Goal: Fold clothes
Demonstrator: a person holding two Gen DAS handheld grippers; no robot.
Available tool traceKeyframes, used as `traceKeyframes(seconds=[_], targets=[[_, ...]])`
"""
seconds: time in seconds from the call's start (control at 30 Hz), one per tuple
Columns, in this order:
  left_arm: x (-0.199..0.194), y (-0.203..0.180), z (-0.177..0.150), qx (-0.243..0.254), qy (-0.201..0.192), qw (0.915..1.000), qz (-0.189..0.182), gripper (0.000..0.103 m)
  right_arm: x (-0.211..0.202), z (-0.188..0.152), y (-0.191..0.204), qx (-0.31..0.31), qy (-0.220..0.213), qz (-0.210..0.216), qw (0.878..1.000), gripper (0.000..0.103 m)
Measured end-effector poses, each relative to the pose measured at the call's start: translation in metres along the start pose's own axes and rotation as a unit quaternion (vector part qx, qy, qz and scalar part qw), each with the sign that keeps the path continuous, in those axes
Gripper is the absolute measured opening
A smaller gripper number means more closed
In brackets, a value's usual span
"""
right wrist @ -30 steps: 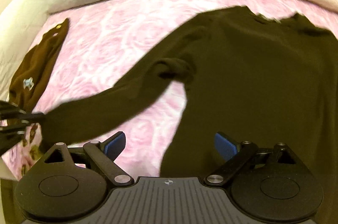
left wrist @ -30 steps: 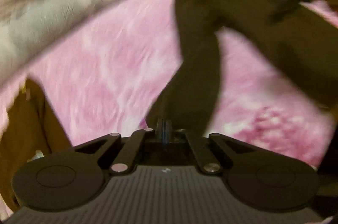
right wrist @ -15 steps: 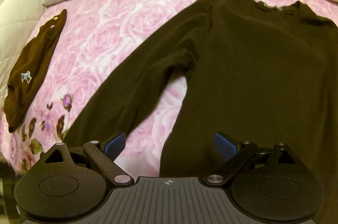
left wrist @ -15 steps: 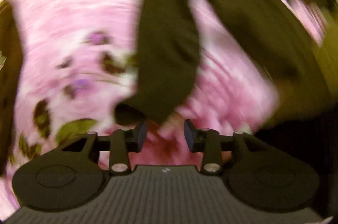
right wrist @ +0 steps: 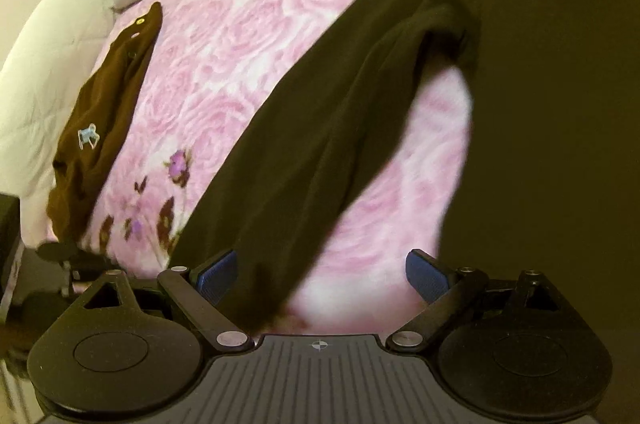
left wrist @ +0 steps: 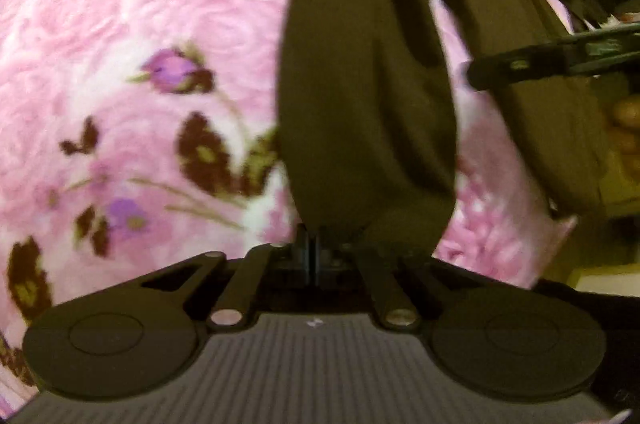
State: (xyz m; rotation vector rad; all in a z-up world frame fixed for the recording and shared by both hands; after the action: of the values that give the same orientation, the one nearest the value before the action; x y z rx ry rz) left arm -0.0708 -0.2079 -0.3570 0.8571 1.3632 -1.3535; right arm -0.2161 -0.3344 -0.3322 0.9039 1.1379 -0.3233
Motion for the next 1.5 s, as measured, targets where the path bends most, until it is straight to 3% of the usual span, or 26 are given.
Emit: traceKeyframes(seconds=[0.07,0.17,0.3,0.37,0.47,0.57,0.67,0.73,0.8,0.87,0.93,0.97,1.07,1.1,1.17,1.2,1.27,1.33,1.4,1.43,1.5], targets=[[-0.012,-0.004,0.0,0.018,-0.016,0.9996,0.013,0.0,0.008,-0.004,0.007,0.017,0.008,0.022,1.0,0.093],[-0.068,0.024,0.005,0.006,-0.07,0.995,0.071,0.0,0.015,-0.011,0.025,0.031,0.022,0.069,0.997,0.093],[-0.138,0.086,0.019,-0.019,-0.122,0.9783,0.166,0.0,0.018,-0.009,0.061,0.008,0.031,0.13,0.991,0.093],[-0.157,0.115,0.027,-0.032,-0.134,0.9712,0.195,0.002,0.018,-0.002,0.073,-0.001,0.018,0.133,0.991,0.093],[-0.149,0.15,0.033,-0.067,-0.11,0.9651,0.228,0.009,0.016,0.008,0.076,-0.001,0.005,0.122,0.993,0.093],[-0.14,0.162,0.021,-0.091,-0.107,0.9555,0.26,0.028,0.009,0.011,0.066,-0.014,-0.006,0.095,0.995,0.093],[-0.131,0.155,0.008,-0.105,-0.11,0.9601,0.235,0.033,0.001,0.011,0.047,-0.012,-0.01,0.064,0.998,0.093],[-0.117,0.144,0.001,-0.072,-0.106,0.9658,0.225,0.039,-0.001,0.01,0.034,-0.006,-0.009,0.048,0.999,0.093],[-0.106,0.135,0.0,-0.012,-0.097,0.9647,0.245,0.043,0.0,0.01,0.026,-0.005,-0.006,0.031,0.999,0.093],[-0.093,0.131,0.006,0.068,-0.085,0.9513,0.288,0.043,-0.002,0.012,0.025,-0.007,-0.009,0.026,1.0,0.093],[-0.081,0.128,0.012,0.147,-0.072,0.9301,0.329,0.045,-0.004,0.014,0.026,-0.012,-0.011,0.022,1.0,0.093],[-0.077,0.13,0.018,0.179,-0.07,0.9203,0.341,0.045,-0.004,0.015,0.027,-0.015,-0.012,0.021,1.0,0.093],[-0.053,0.139,0.033,0.261,-0.035,0.9027,0.34,0.043,-0.002,0.016,0.03,-0.022,-0.009,0.019,1.0,0.093],[-0.047,0.142,0.031,0.277,-0.012,0.9002,0.336,0.04,0.0,0.017,0.031,-0.023,-0.008,0.017,1.0,0.093],[-0.035,0.149,0.028,0.31,0.034,0.8929,0.325,0.005,0.002,0.019,0.032,-0.021,-0.008,0.013,1.0,0.093],[-0.031,0.151,0.026,0.323,0.053,0.8896,0.319,0.003,0.001,0.019,0.033,-0.018,-0.009,0.013,1.0,0.093],[-0.054,0.148,0.023,0.303,0.047,0.9103,0.278,0.002,-0.002,0.02,0.034,-0.011,-0.01,0.014,1.0,0.093],[-0.096,0.148,0.024,0.229,0.032,0.9463,0.226,0.002,-0.005,0.021,0.035,-0.005,-0.011,0.014,1.0,0.093],[-0.137,0.148,0.027,0.153,0.017,0.9732,0.171,0.001,-0.007,0.023,0.037,0.001,-0.011,0.015,1.0,0.093],[-0.156,0.149,0.029,0.117,0.01,0.9822,0.147,0.001,-0.009,0.025,0.038,0.0,-0.013,0.015,1.0,0.093],[-0.152,0.171,0.038,0.08,0.012,0.9844,0.156,0.001,-0.013,0.03,0.041,-0.001,-0.019,0.014,1.0,0.093]])
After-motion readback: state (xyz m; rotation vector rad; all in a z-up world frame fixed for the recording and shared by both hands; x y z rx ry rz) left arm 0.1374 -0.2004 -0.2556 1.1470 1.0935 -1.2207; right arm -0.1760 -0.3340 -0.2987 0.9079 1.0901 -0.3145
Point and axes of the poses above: each gripper's, at about its wrist camera, not at the fingertips, and x roughly the way its jaws point, y to its left, z to its top, the point moved 7 cm from there along x, roughly the way its jaws point, and after that the axes turned 7 degrees about y, right-handed, at the moved point
